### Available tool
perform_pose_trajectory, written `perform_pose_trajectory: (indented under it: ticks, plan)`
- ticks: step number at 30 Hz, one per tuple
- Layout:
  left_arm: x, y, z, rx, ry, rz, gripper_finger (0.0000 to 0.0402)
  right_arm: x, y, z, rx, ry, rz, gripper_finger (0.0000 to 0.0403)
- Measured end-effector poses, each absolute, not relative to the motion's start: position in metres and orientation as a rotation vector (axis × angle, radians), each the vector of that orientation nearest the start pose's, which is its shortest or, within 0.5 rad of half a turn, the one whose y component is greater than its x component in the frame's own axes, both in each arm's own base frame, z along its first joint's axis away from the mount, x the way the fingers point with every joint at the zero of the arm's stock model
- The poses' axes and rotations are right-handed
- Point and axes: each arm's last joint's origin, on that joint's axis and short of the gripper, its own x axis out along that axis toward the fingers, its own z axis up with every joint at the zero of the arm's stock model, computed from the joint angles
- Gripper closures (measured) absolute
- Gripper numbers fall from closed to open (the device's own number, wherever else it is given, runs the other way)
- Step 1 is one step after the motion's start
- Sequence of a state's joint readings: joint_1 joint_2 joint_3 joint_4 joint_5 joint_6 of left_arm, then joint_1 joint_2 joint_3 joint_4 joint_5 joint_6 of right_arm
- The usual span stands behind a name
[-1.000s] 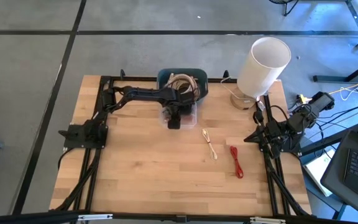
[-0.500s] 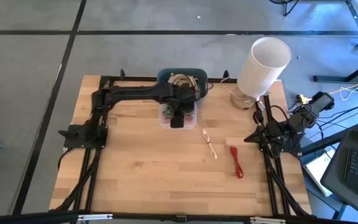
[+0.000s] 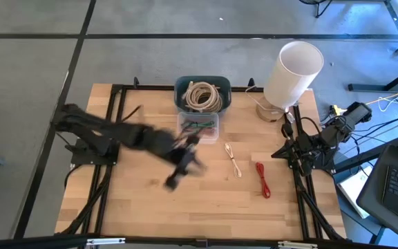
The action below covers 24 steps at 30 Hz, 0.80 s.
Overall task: Pick & Place USB Port
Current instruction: Put the white charger cable into the transparent bin
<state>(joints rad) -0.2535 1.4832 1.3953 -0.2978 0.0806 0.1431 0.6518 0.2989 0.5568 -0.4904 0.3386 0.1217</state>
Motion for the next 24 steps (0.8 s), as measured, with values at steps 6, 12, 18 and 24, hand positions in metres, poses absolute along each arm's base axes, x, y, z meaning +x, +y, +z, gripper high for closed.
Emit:
perform_pose_trajectory:
  ticks: [6,12,18,24]
  plan:
    - [0.24,-0.131,0.341,0.186,0.096,-0.33,0.0346,0.071,0.042,0.28,0.01,0.224,0.299,0.0386]
    - [0.18,-0.114,0.293,0.072,-0.045,-0.197,0.0366,0.071,0.042,0.28,0.01,0.223,0.299,0.0386]
    - [0.144,-0.074,0.275,0.004,-0.161,-0.148,0.0378,0.071,0.042,0.281,0.056,0.219,0.295,0.0386]
    - [0.128,-0.055,0.258,0.061,-0.158,-0.083,0.0384,0.072,0.043,0.289,0.116,0.144,0.301,0.0386]
